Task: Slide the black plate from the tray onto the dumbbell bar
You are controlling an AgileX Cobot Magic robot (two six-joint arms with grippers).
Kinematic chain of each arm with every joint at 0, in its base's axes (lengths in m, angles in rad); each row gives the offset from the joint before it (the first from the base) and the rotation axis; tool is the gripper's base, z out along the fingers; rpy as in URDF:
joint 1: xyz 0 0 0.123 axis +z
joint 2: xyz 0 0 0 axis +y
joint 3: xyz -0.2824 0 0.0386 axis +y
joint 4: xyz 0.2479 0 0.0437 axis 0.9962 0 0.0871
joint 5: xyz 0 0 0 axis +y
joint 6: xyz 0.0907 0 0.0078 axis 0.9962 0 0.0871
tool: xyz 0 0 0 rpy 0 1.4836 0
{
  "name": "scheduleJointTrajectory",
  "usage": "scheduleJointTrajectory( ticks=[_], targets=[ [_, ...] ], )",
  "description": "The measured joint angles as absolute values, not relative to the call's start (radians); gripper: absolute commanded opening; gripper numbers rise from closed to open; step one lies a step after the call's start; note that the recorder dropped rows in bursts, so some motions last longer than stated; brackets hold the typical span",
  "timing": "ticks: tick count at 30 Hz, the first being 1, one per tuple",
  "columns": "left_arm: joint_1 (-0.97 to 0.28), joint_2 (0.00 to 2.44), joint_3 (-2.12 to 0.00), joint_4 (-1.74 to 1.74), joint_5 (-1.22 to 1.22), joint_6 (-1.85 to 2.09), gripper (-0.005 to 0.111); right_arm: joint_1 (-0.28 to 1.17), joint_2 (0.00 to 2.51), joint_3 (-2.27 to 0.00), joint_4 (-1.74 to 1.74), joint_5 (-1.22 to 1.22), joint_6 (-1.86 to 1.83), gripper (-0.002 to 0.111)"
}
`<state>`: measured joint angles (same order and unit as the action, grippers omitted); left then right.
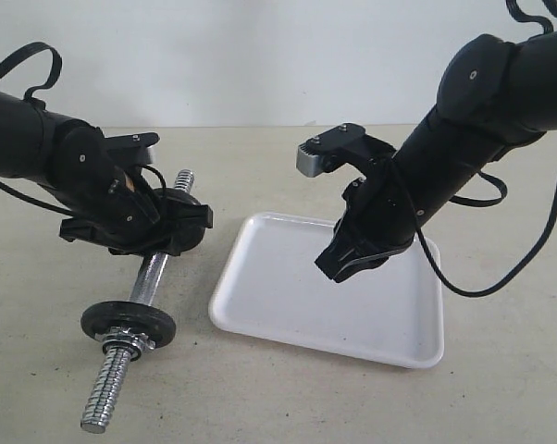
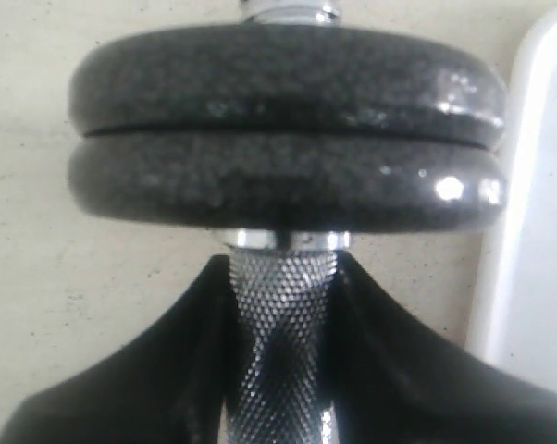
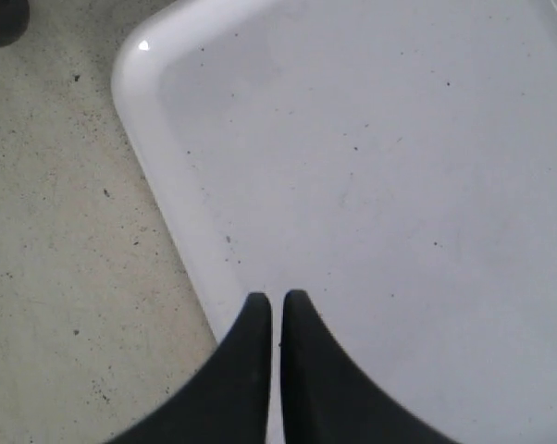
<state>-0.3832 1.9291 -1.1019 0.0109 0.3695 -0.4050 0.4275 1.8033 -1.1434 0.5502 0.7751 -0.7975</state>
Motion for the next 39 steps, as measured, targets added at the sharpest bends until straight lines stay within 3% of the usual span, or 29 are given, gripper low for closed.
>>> scheduleJointTrajectory(
  ticks=[39],
  targets=[
    [-0.383, 1.929, -1.102, 0.011, 0.367, -0.392, 0.004, 0.428, 1.803, -1.143, 0.55, 0.793, -0.809, 0.0]
  ],
)
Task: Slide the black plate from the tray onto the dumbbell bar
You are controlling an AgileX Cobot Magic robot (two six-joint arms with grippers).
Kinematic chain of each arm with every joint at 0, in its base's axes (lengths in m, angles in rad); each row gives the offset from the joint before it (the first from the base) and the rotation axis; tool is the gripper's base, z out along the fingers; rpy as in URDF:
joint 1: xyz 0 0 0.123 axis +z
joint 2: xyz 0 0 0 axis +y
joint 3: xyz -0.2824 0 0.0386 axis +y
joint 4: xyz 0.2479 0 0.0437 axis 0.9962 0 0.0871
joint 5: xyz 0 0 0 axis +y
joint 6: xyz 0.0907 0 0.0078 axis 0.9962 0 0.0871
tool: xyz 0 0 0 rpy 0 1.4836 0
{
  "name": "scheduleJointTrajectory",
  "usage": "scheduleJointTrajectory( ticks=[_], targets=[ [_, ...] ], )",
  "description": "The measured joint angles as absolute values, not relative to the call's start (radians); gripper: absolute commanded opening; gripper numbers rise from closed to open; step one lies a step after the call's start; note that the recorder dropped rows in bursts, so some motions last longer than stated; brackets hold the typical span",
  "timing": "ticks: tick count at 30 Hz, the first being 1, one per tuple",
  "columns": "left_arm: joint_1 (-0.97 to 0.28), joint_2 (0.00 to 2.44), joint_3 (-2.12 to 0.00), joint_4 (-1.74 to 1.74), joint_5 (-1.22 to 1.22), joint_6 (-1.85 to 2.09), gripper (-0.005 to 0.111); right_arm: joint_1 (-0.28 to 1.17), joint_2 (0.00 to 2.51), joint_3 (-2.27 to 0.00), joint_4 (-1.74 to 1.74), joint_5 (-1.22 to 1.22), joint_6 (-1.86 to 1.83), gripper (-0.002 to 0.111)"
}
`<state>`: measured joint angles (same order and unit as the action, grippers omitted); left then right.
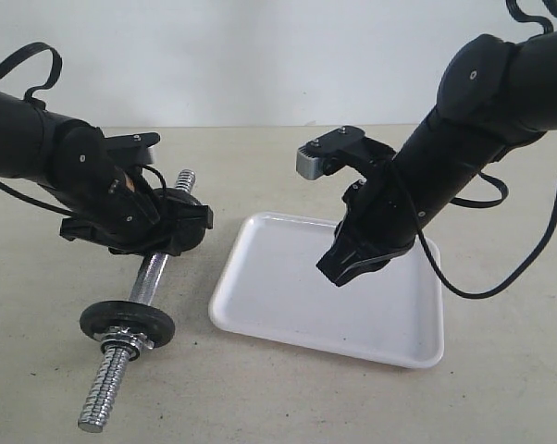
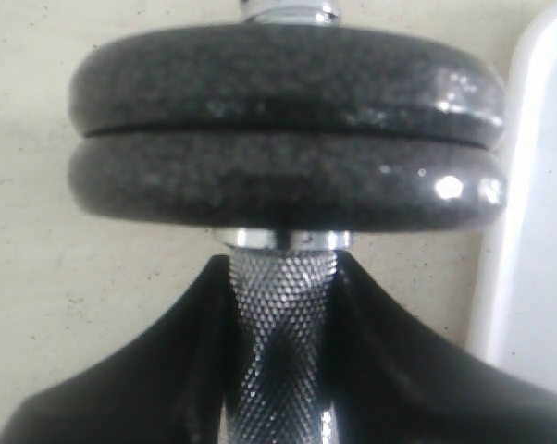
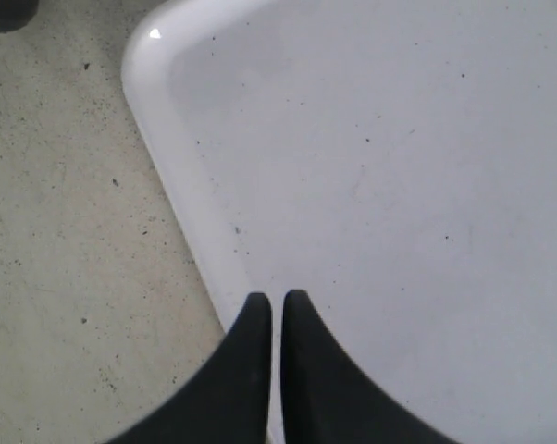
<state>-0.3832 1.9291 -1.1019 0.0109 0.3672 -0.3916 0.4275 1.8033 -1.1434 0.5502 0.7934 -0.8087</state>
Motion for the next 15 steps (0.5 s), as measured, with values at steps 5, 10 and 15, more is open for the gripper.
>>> scheduleJointTrajectory(
  ticks=[5, 10, 15],
  targets=[
    [-0.383, 1.929, -1.102, 0.011, 0.367, -0.395, 0.009, 0.428, 1.803, -1.143, 0.55, 0.796, -0.809, 0.0],
    [-0.383, 1.929, -1.102, 0.015, 0.367, -0.417, 0.03, 0.428, 1.803, -1.143, 0.55, 0.796, -0.809, 0.0],
    [-0.381, 1.911, -1.111, 0.017, 0.318, -0.465, 0.052, 0.428, 1.803, -1.143, 0.55, 0.798, -0.809, 0.0]
  ],
)
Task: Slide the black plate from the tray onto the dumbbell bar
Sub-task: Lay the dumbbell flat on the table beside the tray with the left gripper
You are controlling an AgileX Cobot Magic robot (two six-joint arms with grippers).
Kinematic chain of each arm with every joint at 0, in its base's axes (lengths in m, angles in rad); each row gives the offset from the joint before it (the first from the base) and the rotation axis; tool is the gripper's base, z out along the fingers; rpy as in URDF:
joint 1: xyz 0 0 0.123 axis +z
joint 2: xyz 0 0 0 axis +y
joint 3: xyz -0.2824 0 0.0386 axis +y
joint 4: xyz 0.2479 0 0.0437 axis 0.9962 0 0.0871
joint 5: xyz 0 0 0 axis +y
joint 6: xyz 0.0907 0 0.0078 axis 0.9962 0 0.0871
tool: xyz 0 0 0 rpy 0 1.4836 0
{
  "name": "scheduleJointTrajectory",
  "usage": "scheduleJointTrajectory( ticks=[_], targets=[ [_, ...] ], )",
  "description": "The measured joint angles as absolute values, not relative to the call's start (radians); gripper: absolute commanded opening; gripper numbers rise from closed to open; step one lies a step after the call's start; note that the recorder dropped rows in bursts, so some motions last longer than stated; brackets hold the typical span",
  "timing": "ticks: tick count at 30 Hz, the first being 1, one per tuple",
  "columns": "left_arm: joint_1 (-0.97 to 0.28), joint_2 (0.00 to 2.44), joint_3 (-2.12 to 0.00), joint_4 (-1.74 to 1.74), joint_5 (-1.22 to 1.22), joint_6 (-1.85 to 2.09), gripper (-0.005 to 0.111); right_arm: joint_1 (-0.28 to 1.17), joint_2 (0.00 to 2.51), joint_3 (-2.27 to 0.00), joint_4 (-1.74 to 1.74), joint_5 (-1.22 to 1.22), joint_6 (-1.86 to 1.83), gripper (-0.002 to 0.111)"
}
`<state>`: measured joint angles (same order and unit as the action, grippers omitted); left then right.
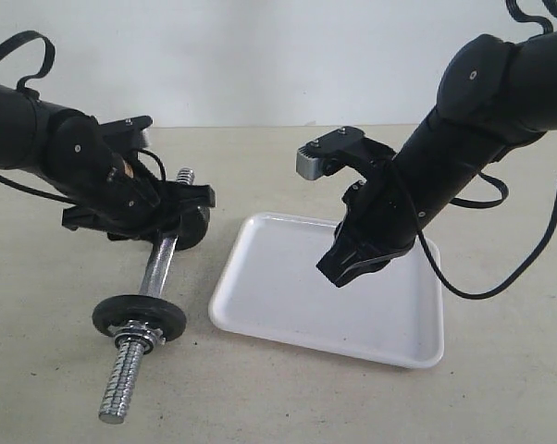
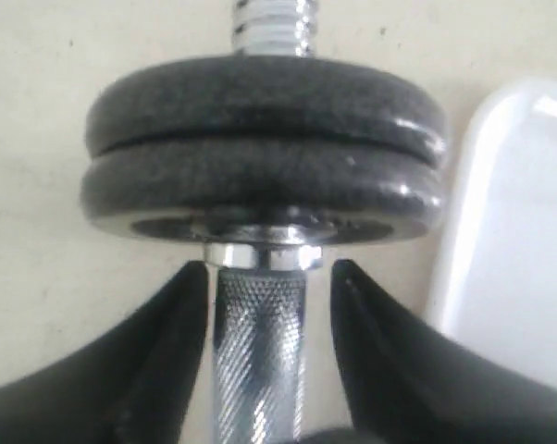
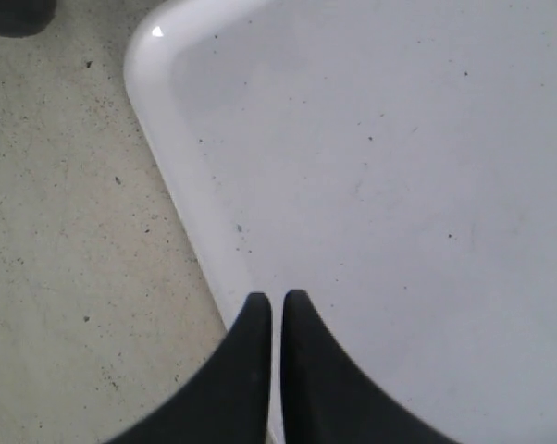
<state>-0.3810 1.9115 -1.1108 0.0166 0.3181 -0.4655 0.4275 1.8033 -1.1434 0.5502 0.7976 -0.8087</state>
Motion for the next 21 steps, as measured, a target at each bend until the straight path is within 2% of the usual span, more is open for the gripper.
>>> scheduleJointTrajectory(
  ticks=[7, 21],
  targets=[
    [-0.381, 1.888, -1.137, 0.012, 0.185, -0.49, 0.055, 0.428, 1.803, -1.143, 0.55, 0.802, -0.809, 0.0],
    [-0.379, 1.888, -1.137, 0.015, 0.273, -0.416, 0.054, 0.428, 1.803, -1.139, 0.55, 0.808, -0.802, 0.0]
  ],
)
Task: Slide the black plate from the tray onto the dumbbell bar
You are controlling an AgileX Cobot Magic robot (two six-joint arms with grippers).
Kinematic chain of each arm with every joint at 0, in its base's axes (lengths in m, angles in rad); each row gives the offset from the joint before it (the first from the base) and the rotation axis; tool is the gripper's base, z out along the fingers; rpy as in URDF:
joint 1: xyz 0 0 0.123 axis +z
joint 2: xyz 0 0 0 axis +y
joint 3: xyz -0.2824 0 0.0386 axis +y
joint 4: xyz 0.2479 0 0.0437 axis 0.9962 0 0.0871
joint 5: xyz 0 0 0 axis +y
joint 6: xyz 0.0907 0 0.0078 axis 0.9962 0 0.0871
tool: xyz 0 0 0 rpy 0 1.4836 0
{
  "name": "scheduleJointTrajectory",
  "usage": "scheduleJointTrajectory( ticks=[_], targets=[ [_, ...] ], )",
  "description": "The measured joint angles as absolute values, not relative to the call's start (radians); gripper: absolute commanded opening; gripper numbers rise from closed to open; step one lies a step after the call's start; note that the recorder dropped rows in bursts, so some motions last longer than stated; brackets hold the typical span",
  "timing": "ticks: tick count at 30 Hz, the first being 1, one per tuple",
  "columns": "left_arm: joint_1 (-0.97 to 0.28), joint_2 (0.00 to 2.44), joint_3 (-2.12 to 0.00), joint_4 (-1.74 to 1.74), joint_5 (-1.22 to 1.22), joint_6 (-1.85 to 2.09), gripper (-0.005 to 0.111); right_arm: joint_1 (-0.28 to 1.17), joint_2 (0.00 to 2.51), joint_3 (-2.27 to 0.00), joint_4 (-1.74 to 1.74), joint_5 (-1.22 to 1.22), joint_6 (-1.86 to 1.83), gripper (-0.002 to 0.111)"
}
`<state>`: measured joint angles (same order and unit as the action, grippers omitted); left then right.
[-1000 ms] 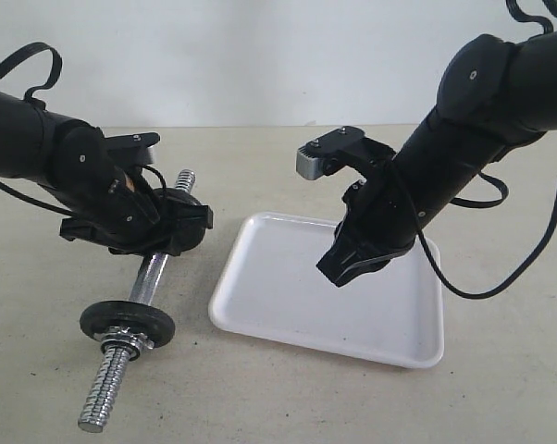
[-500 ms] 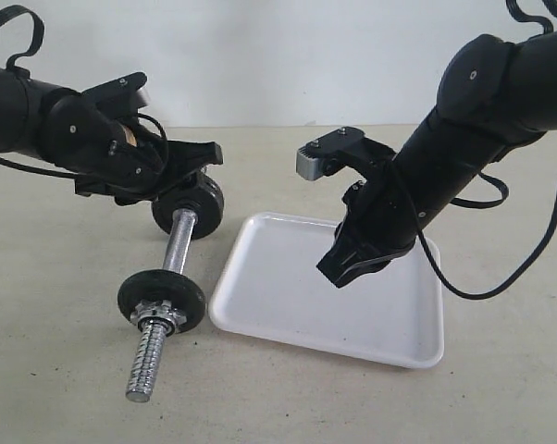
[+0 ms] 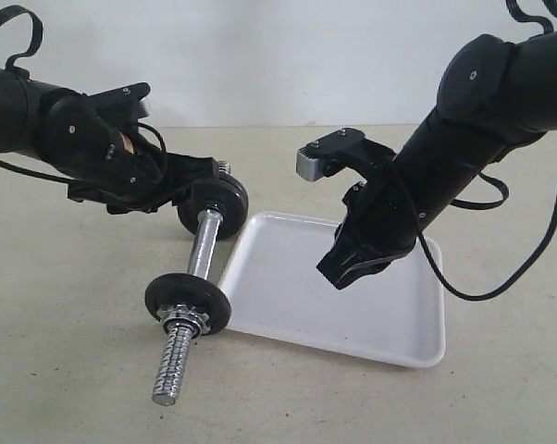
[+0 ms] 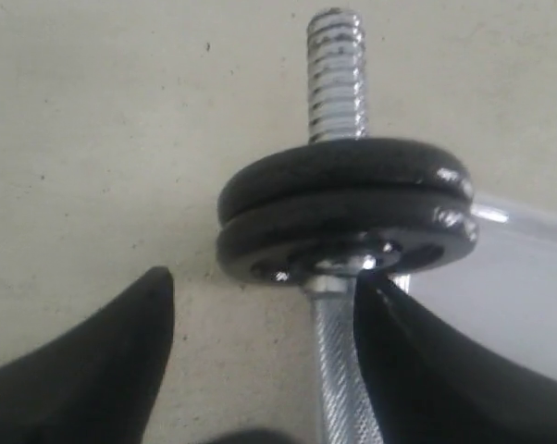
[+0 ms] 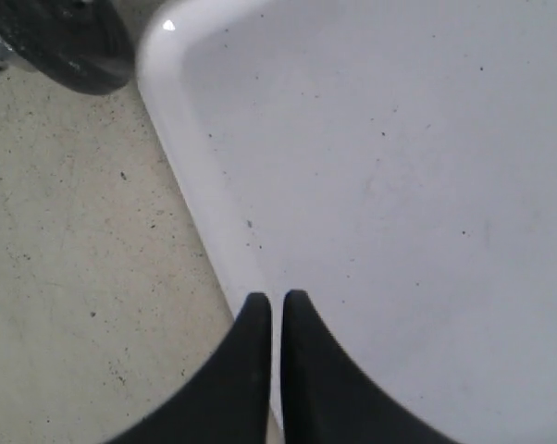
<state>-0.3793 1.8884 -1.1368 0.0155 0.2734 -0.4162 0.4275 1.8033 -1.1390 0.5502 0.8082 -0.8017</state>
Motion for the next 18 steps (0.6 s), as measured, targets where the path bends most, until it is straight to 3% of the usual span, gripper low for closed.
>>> scheduleJointTrajectory(
  ticks=[11, 14, 18],
  targets=[
    [-0.34, 1.85, -1.137, 0.025, 0.442, -0.257, 0.053, 0.428, 1.803, -1.039, 0.516, 0.683, -0.795, 0.0],
    [-0.328, 1.805, -1.137, 0.029, 0.467, -0.208, 0.048, 0.428, 1.803, -1.034, 0.516, 0.644, -0.788, 0.0],
    [-0.324, 1.75, -1.137, 0.034, 0.488, -0.193, 0.03, 0.428, 1.803, -1.031, 0.516, 0.626, -0.784, 0.0]
  ],
)
